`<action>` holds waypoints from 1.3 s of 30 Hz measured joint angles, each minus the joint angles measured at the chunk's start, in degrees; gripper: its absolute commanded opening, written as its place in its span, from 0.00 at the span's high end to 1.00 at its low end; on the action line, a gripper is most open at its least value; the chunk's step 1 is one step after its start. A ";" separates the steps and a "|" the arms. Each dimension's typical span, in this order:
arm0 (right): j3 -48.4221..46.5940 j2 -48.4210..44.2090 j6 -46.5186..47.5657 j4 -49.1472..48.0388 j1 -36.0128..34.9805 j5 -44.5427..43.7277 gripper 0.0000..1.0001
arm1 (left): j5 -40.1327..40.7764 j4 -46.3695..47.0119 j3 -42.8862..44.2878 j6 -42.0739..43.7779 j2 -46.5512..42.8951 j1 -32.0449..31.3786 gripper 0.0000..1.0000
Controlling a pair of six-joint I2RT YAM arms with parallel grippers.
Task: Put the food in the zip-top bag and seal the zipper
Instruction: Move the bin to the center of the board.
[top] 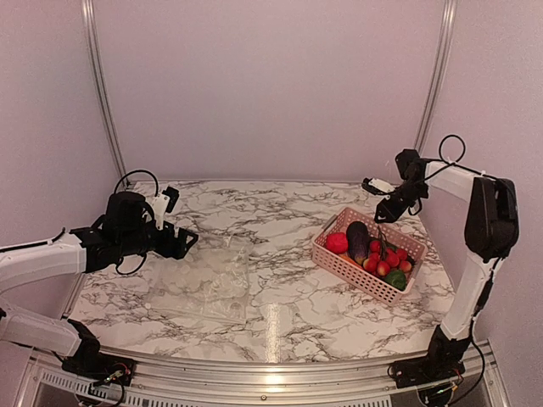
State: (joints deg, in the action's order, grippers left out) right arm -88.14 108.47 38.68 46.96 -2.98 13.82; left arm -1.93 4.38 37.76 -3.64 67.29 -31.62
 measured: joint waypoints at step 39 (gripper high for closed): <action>25.97 -17.81 -29.88 -9.73 0.39 -6.45 1.00 | 7.61 -0.92 1.92 -12.41 1.95 -0.76 0.10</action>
State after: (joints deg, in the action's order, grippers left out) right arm -62.17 90.65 8.80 37.23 -2.59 7.38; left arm 5.67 3.46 39.68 -16.05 69.23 -32.38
